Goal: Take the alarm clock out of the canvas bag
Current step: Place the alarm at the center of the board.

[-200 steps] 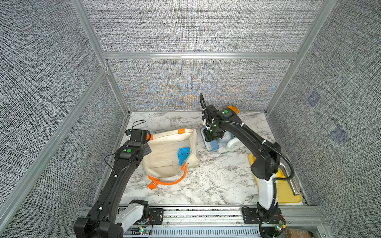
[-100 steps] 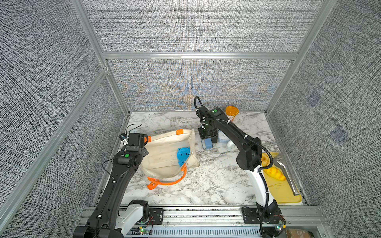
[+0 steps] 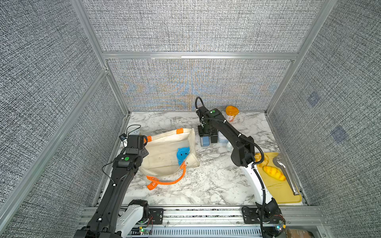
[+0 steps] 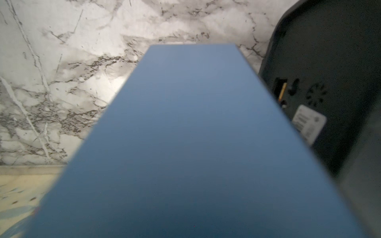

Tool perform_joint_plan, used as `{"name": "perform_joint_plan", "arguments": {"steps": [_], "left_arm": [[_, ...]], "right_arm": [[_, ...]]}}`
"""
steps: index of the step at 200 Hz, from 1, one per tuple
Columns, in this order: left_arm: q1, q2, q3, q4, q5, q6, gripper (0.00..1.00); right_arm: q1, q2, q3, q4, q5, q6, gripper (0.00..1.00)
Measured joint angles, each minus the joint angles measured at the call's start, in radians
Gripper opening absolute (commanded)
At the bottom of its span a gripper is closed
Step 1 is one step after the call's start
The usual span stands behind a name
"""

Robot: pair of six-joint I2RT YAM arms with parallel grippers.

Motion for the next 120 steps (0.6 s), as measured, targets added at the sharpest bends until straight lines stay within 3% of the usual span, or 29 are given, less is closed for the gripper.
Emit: {"name": "perform_joint_plan", "arguments": {"steps": [75,120], "left_arm": [[0.0,0.0,0.005,0.002,0.006,0.021,0.0],[0.0,0.0,0.006,0.008,0.006,0.028,0.0]], "right_arm": [[-0.008,0.015,0.005,0.026,-0.005,0.018,0.52],[-0.012,0.019,0.004,0.05,-0.014,0.021,0.55]]}}
